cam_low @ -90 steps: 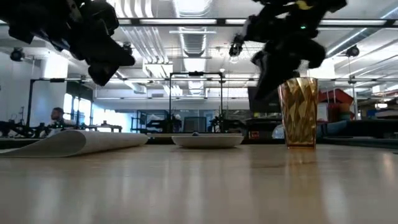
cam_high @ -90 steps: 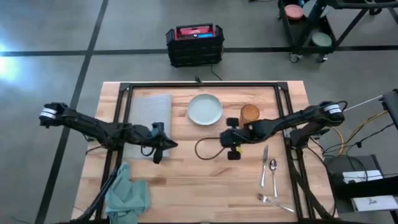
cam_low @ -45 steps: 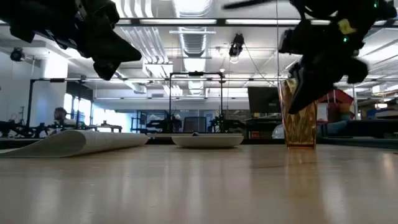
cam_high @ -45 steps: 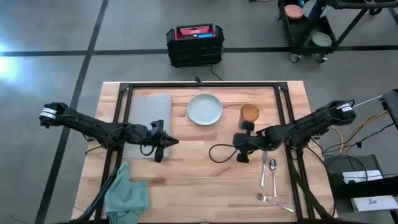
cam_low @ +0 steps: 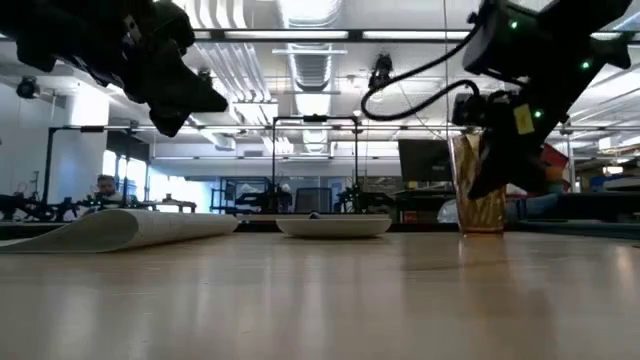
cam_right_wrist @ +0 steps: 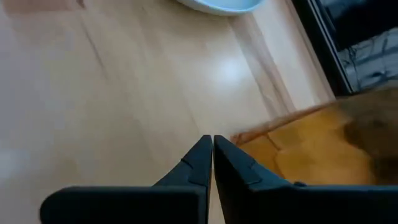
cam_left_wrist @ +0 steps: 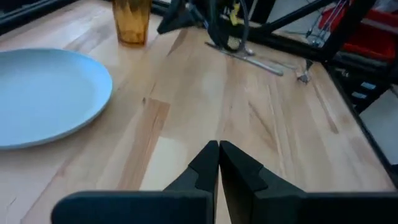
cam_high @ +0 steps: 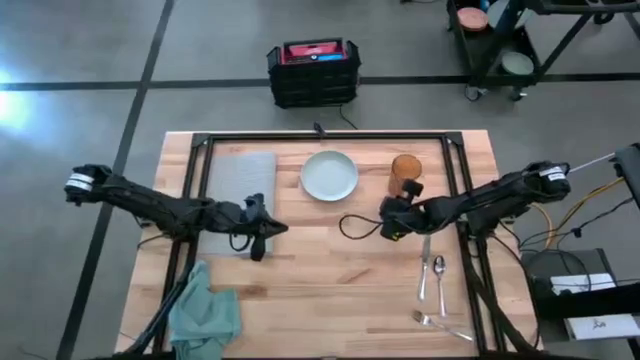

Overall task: Set table place
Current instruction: Adjust the cup, then move the table mat to the center of the table

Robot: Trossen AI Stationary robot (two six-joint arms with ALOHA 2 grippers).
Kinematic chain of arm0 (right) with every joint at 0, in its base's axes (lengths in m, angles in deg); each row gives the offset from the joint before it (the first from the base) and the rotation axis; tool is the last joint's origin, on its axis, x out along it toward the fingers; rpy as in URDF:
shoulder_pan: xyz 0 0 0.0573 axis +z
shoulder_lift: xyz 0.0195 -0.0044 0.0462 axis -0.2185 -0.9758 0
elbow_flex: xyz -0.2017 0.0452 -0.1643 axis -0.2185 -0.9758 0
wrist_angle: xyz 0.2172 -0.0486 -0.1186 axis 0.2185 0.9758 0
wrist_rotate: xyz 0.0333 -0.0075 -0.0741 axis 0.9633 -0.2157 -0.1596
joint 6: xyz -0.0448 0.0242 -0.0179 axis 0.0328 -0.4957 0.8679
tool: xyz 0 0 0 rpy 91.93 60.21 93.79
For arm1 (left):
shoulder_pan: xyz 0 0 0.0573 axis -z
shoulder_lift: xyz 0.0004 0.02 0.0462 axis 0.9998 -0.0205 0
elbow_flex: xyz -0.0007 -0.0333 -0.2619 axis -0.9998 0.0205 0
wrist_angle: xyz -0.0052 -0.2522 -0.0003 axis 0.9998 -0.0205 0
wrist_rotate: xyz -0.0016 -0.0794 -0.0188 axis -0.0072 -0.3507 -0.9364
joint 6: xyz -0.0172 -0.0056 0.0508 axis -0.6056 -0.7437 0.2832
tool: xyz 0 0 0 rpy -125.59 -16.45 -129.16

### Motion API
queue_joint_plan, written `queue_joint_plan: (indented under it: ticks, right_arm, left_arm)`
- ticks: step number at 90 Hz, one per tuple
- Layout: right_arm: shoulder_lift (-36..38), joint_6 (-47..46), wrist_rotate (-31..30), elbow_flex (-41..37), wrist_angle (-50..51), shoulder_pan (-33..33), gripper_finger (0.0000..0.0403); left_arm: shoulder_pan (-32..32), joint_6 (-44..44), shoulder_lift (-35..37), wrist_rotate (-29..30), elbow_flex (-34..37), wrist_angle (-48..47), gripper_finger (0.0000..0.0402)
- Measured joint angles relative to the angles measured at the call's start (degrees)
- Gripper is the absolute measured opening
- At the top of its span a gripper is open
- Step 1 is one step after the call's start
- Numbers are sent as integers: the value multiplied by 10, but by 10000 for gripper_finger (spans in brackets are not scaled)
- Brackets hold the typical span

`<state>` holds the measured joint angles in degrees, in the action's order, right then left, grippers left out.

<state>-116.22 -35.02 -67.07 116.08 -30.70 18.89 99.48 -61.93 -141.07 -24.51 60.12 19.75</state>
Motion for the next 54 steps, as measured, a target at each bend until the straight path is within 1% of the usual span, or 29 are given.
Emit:
queue_joint_plan:
  ticks: [5,10,16,21,26,32,37,41,48,54]
  right_arm:
    - [3,1,1,6,0,5,2]
    - [6,2,11,18,-2,12,2]
    - [10,13,32,32,-5,24,2]
    - [11,27,51,42,-13,33,2]
    - [11,37,59,45,-40,43,2]
    - [9,57,61,45,-73,52,2]
    - [5,75,63,45,-101,55,2]
    - [-1,89,68,45,-117,55,2]
    - [-8,99,85,45,-135,55,2]
    - [-17,99,88,45,-147,55,2]
  left_arm:
    - [0,-6,-1,0,0,-10,0]
    - [1,-22,6,-1,-10,-63,0]
    - [6,-57,16,-4,-36,-159,0]
    - [10,-96,22,0,-63,-268,0]
    - [15,-143,22,17,-81,-368,0]
    - [20,-194,14,42,-84,-445,0]
    - [21,-216,7,46,-70,-453,0]
    - [23,-224,-4,30,-54,-439,0]
    - [29,-227,-31,-1,-22,-367,0]
    - [37,-228,-62,-6,-6,-286,0]
